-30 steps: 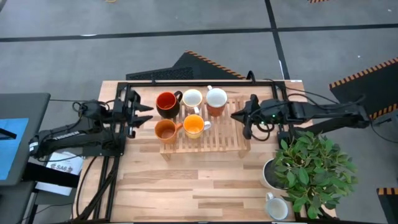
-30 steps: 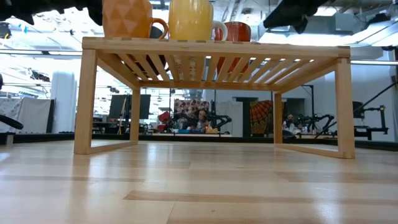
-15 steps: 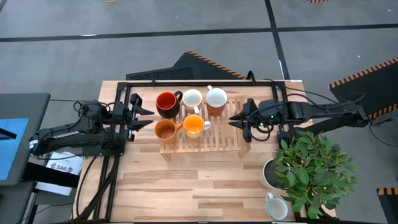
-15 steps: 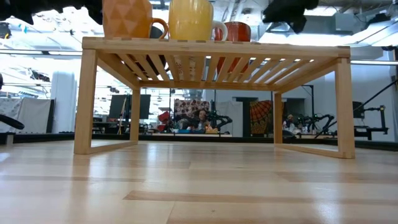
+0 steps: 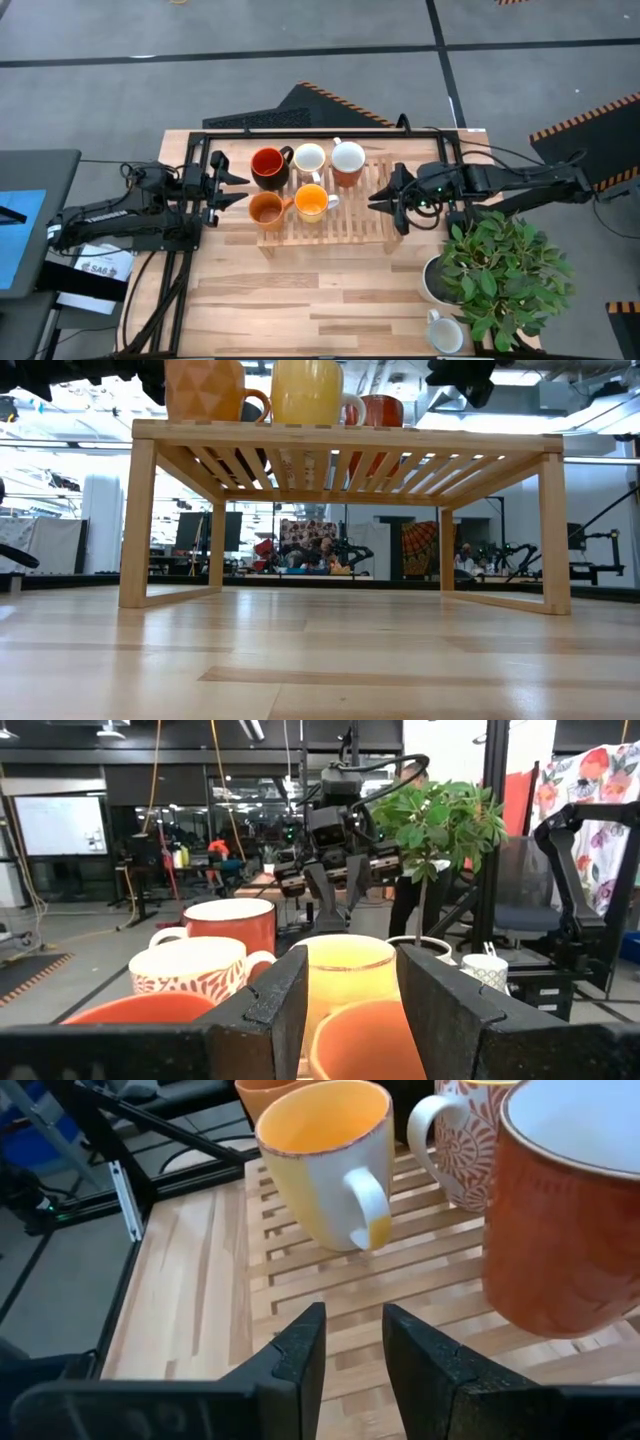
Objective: Place coffee mugs
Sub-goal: Put the green patterned mug on the shelf
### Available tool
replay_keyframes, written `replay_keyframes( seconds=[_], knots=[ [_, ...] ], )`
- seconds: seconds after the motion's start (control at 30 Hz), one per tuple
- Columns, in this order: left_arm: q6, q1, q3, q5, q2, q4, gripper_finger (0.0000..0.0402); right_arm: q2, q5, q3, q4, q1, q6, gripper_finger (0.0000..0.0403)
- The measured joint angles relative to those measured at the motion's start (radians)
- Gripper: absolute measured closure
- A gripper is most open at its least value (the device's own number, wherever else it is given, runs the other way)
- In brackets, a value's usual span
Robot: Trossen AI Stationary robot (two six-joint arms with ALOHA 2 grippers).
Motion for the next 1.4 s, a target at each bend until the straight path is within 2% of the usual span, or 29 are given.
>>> replay_keyframes(
  seconds=[0.13, 0.3, 0.43, 0.6, 0.83, 1.13, 1.4],
  knots=[
    [0.000, 0.000, 0.000, 0.000, 0.000, 0.000, 0.0260, 0.003, -0.034, 0.000, -0.008, 0.005, 0.006, 0.0275],
    [0.000, 0.000, 0.000, 0.000, 0.000, 0.001, 0.0260, 0.020, -0.215, 0.000, 0.016, 0.047, 0.106, 0.0275],
    [0.000, 0.000, 0.000, 0.000, 0.000, 0.001, 0.0260, 0.069, -0.302, 0.000, 0.046, 0.121, 0.208, 0.0275],
    [-0.001, 0.000, 0.000, 0.000, 0.000, 0.002, 0.0260, 0.149, -0.413, 0.000, 0.014, 0.212, 0.420, 0.0275],
    [-0.002, 0.000, 0.000, 0.000, 0.000, 0.002, 0.0260, 0.265, -0.551, 0.000, 0.023, 0.341, 0.795, 0.0275],
    [0.009, 0.000, 0.000, 0.000, 0.000, 0.002, 0.0260, 0.348, -0.620, 0.000, 0.024, 0.498, 1.231, 0.0276],
    [0.038, 0.000, 0.000, 0.000, 0.000, 0.002, 0.0260, 0.397, -0.629, 0.000, -0.030, 0.566, 1.426, 0.0290]
  ],
)
